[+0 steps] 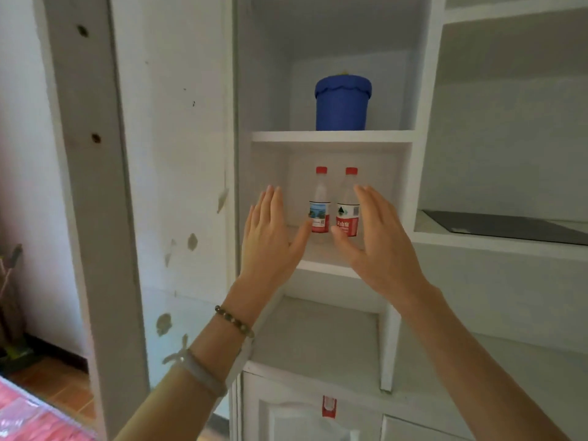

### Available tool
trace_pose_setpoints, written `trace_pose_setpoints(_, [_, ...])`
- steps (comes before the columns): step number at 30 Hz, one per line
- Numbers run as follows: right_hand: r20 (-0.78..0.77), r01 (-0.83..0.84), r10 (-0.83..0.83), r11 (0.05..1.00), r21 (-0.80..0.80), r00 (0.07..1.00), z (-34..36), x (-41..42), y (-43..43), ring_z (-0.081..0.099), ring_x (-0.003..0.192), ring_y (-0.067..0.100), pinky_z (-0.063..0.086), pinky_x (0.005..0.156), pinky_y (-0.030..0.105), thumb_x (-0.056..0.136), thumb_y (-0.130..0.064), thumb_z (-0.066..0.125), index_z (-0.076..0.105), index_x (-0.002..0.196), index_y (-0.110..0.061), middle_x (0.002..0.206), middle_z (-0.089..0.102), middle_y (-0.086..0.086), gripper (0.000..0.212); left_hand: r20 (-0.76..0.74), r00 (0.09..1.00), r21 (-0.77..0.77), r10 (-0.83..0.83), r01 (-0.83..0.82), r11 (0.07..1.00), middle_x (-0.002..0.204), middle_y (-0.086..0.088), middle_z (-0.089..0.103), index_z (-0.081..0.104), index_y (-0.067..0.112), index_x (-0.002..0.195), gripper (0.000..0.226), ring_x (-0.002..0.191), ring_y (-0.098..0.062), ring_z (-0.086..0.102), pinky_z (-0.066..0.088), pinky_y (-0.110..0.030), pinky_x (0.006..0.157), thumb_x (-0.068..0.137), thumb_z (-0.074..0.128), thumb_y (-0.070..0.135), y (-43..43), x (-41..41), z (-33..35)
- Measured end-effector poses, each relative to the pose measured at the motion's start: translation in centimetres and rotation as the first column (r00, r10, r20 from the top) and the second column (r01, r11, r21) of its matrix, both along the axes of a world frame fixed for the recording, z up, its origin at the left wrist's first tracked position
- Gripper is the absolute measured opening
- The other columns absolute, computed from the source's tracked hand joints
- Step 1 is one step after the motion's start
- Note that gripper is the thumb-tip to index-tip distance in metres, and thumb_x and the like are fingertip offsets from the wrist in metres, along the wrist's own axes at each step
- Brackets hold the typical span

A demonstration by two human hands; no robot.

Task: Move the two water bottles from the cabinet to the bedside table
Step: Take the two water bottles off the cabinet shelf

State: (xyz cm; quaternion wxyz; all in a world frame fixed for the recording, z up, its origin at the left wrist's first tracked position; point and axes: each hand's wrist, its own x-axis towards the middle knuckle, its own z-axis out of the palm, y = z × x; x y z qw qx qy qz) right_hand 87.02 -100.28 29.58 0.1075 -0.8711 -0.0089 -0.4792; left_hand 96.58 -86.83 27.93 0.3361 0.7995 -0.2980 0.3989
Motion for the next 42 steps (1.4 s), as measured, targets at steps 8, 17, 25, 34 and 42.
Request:
trace_pose_setpoints(8, [-0.042, 0.024, -0.020, 0.995, 0.092, 0.999, -1.8, 4.0, -5.1, 0.023, 0.136, 0.019, 0.018, 0.103, 0.024, 0.088, -0.038, 0.053, 0.022, 0.142, -0.012, 0.149, 0.027, 0.008, 0.067, -0.134, 0.985, -0.025, -0.105, 0.103, 0.994, 0.156, -0.007, 0.014, 0.011, 0.012, 0.146, 0.079, 0.143, -0.019, 0.009, 0.010, -0.036, 0.114, 0.087, 0.038, 0.058, -5.7, 5.0, -1.6])
trace_pose_setpoints(17, [-0.094, 0.089, -0.068, 0.968, 0.235, 0.993, -2.2, 15.6, -11.1, 0.041, 0.123, 0.019, 0.030, 0.089, 0.022, 0.084, -0.038, 0.059, 0.030, 0.137, -0.016, 0.138, 0.042, 0.004, 0.064, -0.246, 0.953, -0.062, -0.179, 0.169, 0.984, 0.152, -0.010, 0.023, 0.013, 0.014, 0.144, 0.078, 0.136, -0.026, 0.027, 0.030, -0.043, 0.107, 0.087, 0.045, 0.055, -12.3, 16.3, -1.2])
trace_pose_setpoints(25, [-0.077, 0.066, -0.037, 0.907, 0.416, 0.996, -2.5, 23.2, -14.1, 0.047, 0.117, 0.025, 0.045, 0.094, 0.037, 0.076, -0.024, 0.070, 0.032, 0.134, -0.014, 0.127, 0.049, 0.009, 0.070, -0.335, 0.903, -0.166, -0.271, 0.226, 0.960, 0.119, -0.006, 0.053, 0.040, 0.015, 0.121, 0.060, 0.109, -0.023, 0.053, 0.047, -0.032, 0.084, 0.080, 0.051, 0.057, -16.3, 24.0, -1.5])
trace_pose_setpoints(34, [-0.177, 0.133, -0.025, 0.765, 0.630, 0.984, -2.9, 27.9, -17.0, 0.056, 0.105, 0.030, 0.051, 0.085, 0.046, 0.063, -0.039, 0.073, 0.037, 0.120, -0.010, 0.115, 0.054, 0.015, 0.073, -0.505, 0.796, -0.121, -0.335, 0.319, 0.940, 0.134, -0.015, 0.047, 0.010, 0.010, 0.142, 0.093, 0.114, -0.032, 0.053, 0.048, -0.048, 0.090, 0.077, 0.060, 0.055, -19.1, 28.5, -1.2])
trace_pose_setpoints(42, [-0.238, 0.129, 0.048, 0.731, 0.670, 0.970, -2.6, 28.3, -17.2, 0.053, 0.110, 0.025, 0.041, 0.075, 0.027, 0.076, -0.021, 0.073, 0.033, 0.121, -0.002, 0.123, 0.054, 0.014, 0.062, -0.528, 0.787, -0.143, -0.319, 0.288, 0.947, 0.121, -0.017, 0.052, 0.032, 0.004, 0.120, 0.064, 0.103, -0.031, 0.056, 0.050, -0.045, 0.085, 0.080, 0.065, 0.041, -20.0, 28.9, -1.4])
